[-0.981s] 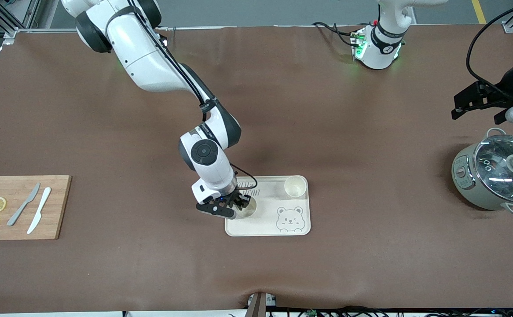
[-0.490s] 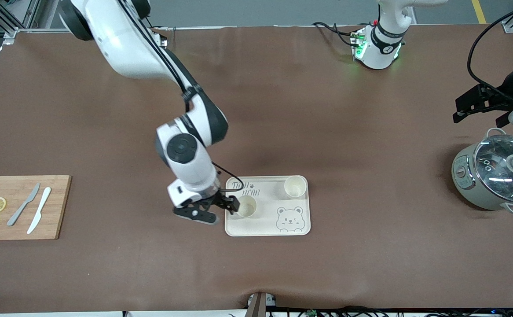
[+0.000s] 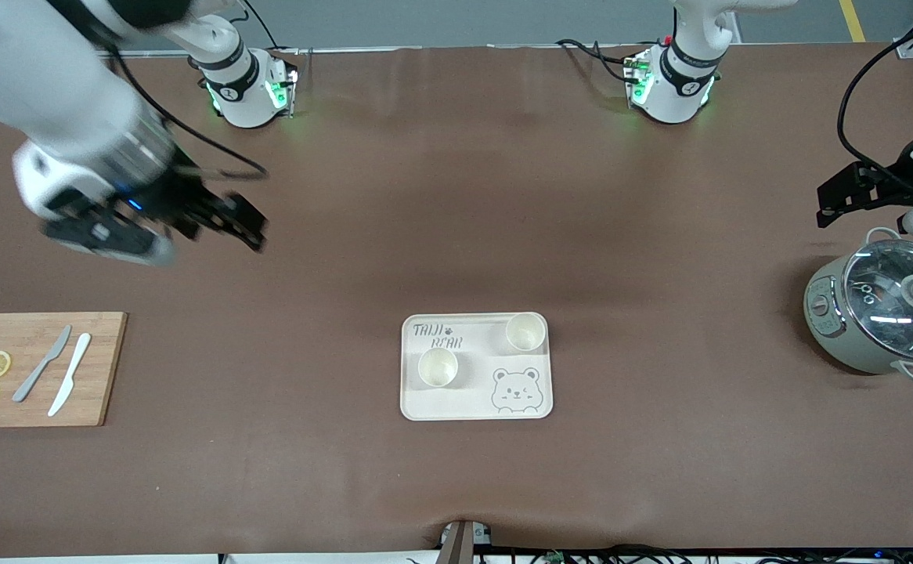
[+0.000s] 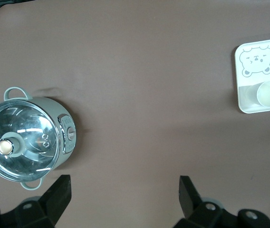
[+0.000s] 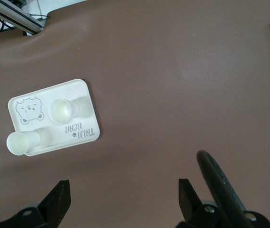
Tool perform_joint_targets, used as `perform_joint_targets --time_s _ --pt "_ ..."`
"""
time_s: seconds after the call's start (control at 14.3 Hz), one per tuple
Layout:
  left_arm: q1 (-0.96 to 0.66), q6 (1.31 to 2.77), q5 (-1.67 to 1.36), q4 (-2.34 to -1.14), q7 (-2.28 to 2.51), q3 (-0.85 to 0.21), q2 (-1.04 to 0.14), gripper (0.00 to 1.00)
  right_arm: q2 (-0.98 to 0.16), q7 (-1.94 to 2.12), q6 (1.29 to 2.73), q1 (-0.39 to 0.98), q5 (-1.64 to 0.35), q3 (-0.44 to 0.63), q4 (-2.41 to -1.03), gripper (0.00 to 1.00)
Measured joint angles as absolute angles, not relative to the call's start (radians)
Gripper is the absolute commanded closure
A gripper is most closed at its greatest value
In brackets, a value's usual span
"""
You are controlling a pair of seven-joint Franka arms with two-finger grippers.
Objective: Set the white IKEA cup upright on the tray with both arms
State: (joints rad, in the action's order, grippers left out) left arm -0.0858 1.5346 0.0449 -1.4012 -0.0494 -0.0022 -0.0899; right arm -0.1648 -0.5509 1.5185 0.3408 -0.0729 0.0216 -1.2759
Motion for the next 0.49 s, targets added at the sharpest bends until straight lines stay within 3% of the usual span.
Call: perform_joint_targets --time_s 0.28,0.49 --pt "-0.086 1.535 0.045 -1.402 -0.050 -0.002 -0.094 0.00 0.091 -0.255 1.561 0.169 -0.018 0.025 -1.576 0.00" --pt "-0.089 1.535 0.045 -1.402 -0.050 -0.004 -0.094 0.00 0.133 -0.004 1.640 -0.032 -0.015 0.028 -1.667 0.00"
